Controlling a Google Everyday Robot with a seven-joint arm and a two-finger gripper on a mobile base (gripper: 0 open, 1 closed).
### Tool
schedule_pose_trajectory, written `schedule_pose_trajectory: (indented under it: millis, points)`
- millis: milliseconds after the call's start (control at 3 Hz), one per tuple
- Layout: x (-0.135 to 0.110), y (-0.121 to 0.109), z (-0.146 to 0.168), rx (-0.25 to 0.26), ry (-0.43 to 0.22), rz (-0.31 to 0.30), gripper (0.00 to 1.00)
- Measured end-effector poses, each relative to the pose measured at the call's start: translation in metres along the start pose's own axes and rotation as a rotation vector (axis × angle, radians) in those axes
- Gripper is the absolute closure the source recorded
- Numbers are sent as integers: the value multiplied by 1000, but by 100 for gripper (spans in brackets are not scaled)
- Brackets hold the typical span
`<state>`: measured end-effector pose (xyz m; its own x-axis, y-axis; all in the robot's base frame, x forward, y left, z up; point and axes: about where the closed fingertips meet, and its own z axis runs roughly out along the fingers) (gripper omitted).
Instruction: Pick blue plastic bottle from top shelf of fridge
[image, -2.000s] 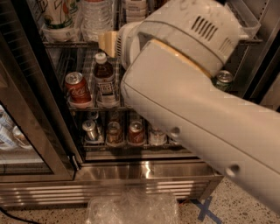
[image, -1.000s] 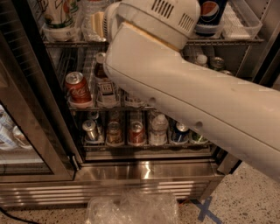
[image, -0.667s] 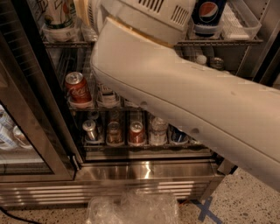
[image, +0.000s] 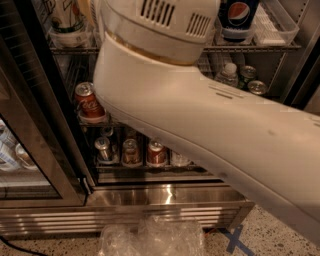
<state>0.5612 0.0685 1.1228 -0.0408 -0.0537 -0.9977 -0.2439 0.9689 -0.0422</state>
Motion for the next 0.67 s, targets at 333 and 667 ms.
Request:
schedule_pose_trajectory:
  millis: [333,667]
  points:
    - [9,-7,-9,26,5,-5,16]
    - [24,-20,-13,62,22,0,18]
